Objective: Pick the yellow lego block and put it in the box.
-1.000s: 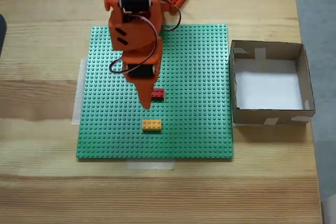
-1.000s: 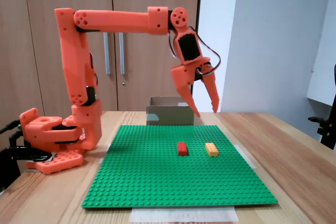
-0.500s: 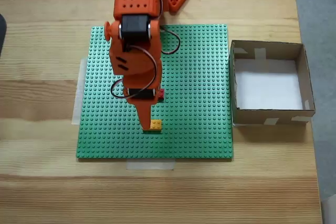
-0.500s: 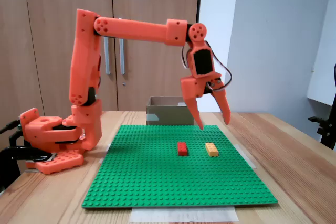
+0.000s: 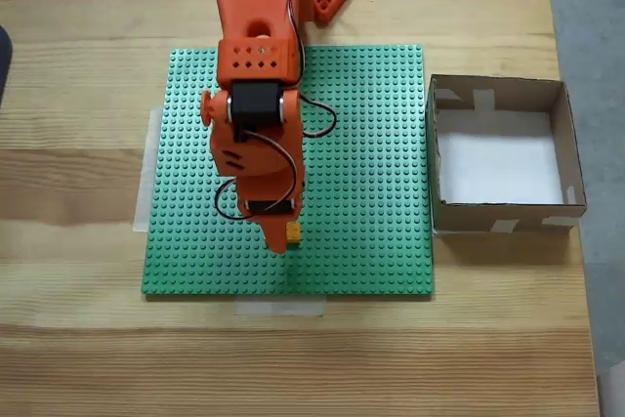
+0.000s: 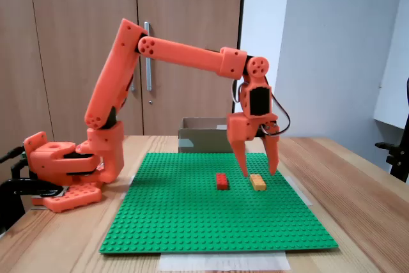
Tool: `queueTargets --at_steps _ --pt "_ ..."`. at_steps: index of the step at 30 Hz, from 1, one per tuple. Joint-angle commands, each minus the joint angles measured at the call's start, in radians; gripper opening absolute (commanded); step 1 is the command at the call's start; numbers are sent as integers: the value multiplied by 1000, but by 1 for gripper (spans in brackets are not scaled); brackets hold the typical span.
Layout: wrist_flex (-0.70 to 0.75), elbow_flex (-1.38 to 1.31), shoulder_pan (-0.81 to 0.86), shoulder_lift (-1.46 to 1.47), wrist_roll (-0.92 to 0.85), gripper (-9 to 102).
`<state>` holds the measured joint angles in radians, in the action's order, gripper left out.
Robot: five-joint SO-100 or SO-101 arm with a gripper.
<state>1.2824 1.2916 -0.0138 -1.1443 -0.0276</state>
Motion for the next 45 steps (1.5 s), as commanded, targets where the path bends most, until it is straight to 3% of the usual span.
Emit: queueTargets --at_steps 1,28,45 --pt "-17 -40 0 5 8 24" --pt "-84 28 8 31 -6 22" --pt "-80 34 17 25 -29 10"
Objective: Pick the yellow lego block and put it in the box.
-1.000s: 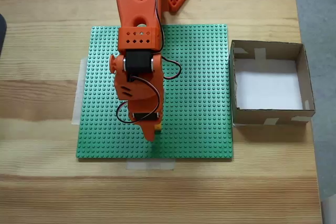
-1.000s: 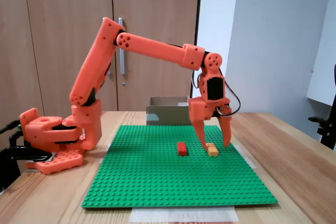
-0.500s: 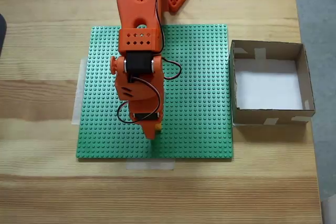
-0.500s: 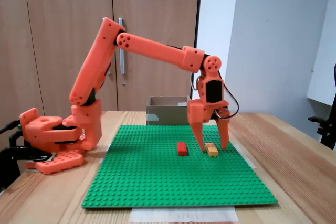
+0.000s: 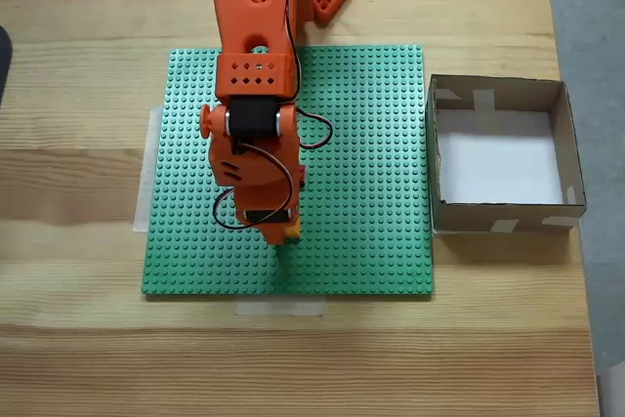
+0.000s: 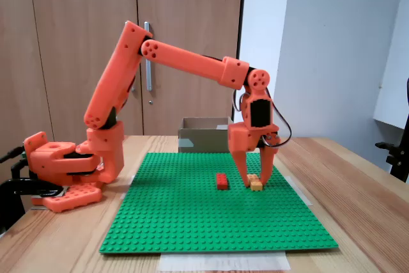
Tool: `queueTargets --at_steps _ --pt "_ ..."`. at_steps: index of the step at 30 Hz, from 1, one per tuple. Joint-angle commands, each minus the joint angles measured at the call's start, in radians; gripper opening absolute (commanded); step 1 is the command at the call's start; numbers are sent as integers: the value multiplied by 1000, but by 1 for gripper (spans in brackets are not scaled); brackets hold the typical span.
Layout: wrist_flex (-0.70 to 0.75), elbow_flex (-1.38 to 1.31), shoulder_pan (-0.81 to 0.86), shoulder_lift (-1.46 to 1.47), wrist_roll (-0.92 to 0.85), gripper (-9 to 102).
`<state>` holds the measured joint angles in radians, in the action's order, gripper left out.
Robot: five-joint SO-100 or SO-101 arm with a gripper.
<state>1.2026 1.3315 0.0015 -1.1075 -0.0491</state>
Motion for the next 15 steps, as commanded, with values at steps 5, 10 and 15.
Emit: queueTargets --at_steps 5,10,15 --pt "8 -6 5 -18 -26 5" --pt "31 -8 5 -35 -28 0" --pt "48 -5 3 -100 -21 -1"
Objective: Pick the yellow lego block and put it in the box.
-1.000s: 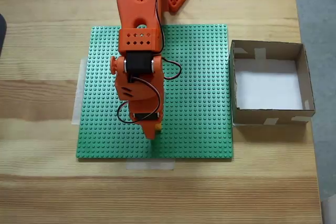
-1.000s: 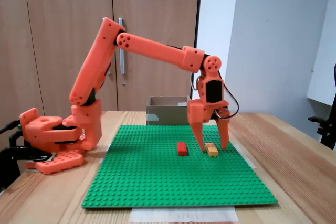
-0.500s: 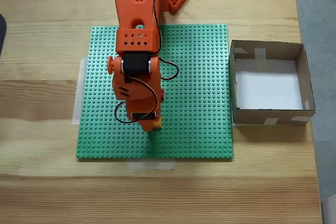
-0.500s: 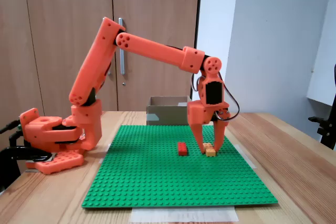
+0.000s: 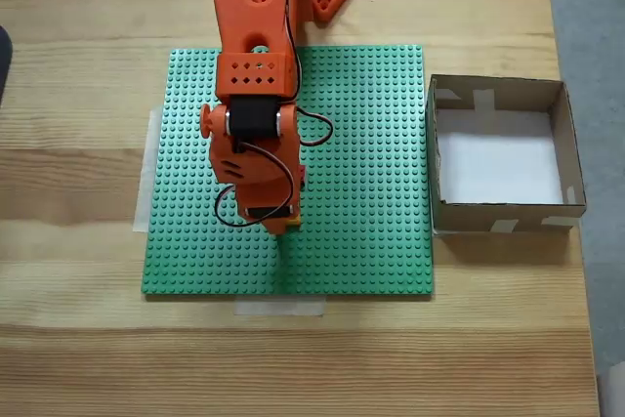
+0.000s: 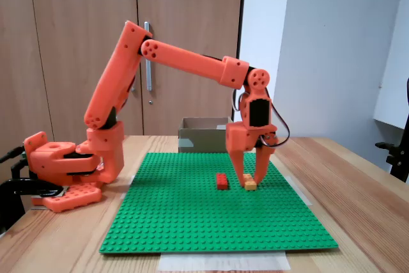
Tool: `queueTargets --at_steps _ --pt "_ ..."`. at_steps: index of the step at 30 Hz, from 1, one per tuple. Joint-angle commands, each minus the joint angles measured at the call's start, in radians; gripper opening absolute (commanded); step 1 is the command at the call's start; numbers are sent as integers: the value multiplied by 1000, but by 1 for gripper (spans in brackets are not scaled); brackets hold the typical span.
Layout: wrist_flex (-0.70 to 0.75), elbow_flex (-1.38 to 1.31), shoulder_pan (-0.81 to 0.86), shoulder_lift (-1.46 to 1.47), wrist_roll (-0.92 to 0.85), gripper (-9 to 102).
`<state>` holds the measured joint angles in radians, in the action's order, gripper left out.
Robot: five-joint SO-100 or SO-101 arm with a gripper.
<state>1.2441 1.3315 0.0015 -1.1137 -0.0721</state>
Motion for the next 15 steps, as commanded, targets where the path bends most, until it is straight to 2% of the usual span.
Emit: queueTargets --at_steps 1,10,15 --pt "5 -3 3 -110 -3 -1" --pt "-14 72 -9 -345 -20 -1" --pt "6 173 -91 -591 -44 -1"
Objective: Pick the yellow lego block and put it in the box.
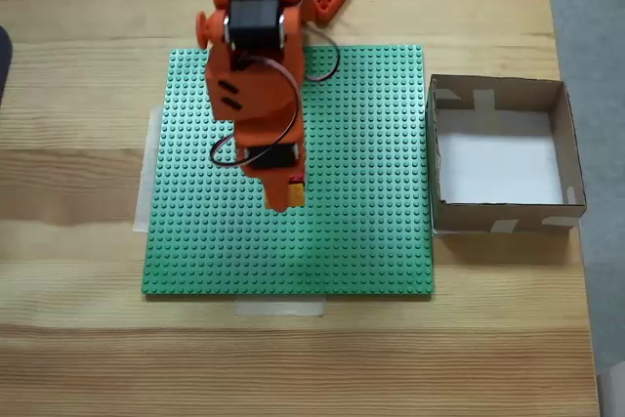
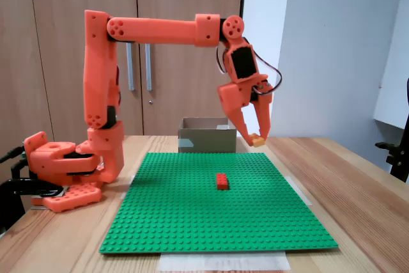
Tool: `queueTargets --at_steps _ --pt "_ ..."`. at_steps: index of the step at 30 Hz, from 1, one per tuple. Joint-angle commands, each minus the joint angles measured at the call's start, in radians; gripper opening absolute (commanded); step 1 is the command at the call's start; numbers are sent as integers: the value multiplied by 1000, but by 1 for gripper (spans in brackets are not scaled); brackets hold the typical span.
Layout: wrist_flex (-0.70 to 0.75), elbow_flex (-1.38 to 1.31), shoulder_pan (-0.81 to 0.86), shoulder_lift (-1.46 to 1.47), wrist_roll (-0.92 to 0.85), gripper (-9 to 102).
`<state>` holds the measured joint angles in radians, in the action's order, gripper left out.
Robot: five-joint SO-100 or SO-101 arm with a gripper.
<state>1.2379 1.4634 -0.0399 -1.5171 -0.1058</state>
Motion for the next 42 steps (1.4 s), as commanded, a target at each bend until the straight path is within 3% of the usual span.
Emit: queueTargets --at_steps 1,17,32,42 --pt "17 57 -66 -222 -12 -1" --pt "114 87 -410 -543 25 -1" --pt "-31 121 -729 -528 9 -1" --pt "-49 21 -775 -301 38 -1"
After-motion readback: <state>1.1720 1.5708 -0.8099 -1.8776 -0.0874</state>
